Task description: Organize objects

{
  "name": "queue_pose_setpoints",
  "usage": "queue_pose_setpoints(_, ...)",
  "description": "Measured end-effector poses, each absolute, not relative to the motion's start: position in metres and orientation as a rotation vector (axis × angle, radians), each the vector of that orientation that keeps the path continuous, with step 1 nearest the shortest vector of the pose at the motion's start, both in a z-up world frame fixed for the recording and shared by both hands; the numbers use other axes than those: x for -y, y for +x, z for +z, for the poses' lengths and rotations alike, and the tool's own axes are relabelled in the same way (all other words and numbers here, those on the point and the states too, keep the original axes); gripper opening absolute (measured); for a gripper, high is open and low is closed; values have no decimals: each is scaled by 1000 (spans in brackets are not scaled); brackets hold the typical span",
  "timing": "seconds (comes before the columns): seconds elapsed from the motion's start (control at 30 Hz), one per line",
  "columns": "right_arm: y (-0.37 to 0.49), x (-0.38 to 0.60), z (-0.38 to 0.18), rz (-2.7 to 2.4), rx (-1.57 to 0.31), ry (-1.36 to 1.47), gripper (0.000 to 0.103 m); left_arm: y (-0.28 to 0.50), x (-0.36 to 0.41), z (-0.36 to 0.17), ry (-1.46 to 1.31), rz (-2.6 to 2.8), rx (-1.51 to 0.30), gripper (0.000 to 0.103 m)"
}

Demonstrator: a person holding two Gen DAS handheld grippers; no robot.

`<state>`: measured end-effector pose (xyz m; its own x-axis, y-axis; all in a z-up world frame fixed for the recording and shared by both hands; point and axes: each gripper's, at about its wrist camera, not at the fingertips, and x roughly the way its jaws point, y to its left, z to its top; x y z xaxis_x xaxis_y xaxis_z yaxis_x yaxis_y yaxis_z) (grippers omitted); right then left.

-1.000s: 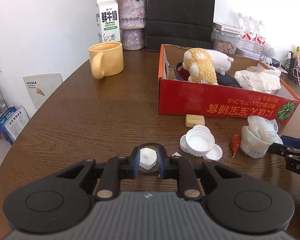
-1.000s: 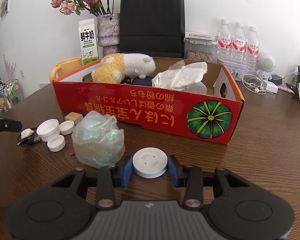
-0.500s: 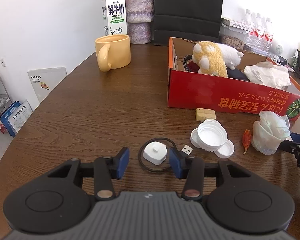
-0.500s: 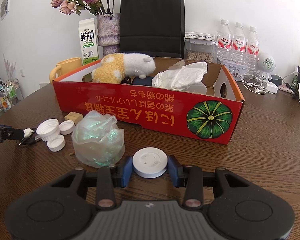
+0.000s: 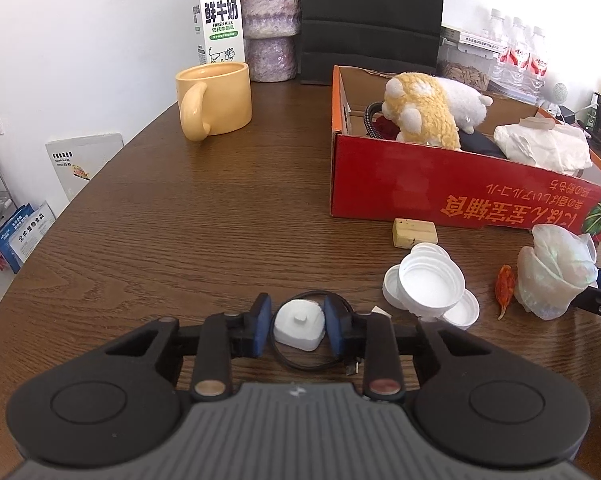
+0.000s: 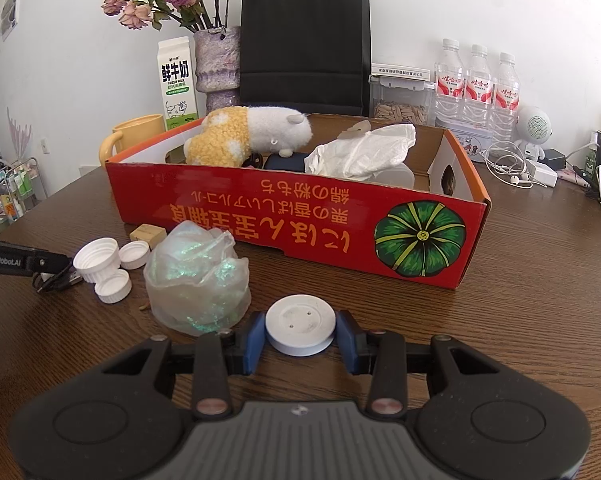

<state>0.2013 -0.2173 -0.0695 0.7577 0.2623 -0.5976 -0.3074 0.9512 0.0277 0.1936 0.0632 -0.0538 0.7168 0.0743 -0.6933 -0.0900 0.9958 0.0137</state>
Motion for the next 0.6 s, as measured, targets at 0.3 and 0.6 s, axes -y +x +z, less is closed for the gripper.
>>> queue_pose_setpoints(0.3,201,217,-69,311,-640,-74,38,184,-64,-41,-26,87,-736,12)
queue_pose_setpoints(0.6,201,217,-69,311,-640,-74,38,175,-65,-38,-28,106,-725,12)
